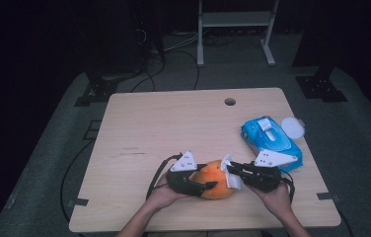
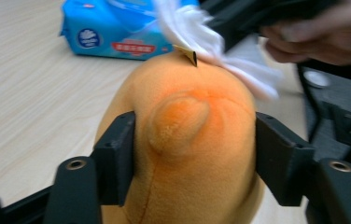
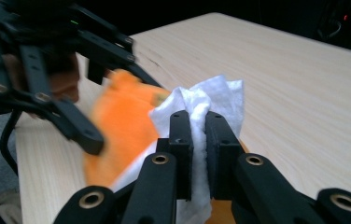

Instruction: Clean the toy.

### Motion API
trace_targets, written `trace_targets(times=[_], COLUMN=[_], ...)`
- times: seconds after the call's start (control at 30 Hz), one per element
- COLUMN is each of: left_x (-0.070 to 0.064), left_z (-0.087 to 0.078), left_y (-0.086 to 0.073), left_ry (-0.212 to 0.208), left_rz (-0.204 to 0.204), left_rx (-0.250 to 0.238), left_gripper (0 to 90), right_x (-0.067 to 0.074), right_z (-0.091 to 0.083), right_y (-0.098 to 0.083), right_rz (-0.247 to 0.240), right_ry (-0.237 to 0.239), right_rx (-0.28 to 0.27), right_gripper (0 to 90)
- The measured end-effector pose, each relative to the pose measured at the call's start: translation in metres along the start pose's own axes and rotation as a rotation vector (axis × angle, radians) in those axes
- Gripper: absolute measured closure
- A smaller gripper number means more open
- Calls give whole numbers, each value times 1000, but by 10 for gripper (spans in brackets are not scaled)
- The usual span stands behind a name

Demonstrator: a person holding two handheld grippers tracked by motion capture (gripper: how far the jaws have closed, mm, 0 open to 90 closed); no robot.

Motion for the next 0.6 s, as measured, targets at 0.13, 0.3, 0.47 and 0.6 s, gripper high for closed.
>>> trace_targets(times=[0.13,0.3,0.47,0.6], left_x=[-3,4,-3,-10], left_z=[3,4,4,-2], left_y=[-2,-9,-4,3], left_ry=[-29,-35,25,-3], left_rz=[20,36,81,68], left_rx=[6,12,-2,1], left_gripper=[234,153,334,367], right_x=[16,2,8,20], right_z=[6,7,3,4], right_y=[10,-1,5,16], right_rz=[-81,-40,-33,-76], right_ry=[12,-7,-8,18], right_rx=[9,31,6,-15], right_gripper=[815,815,816,816])
Point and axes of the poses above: each handheld gripper's, and its own axes: z roughly forward along the jaws, y roughly out of its top, x roughly to its left, the point moved 6 cm from there along z, roughly forward along the jaws, and after that the axes turned 10 degrees about -z, right-handed, at the moved point
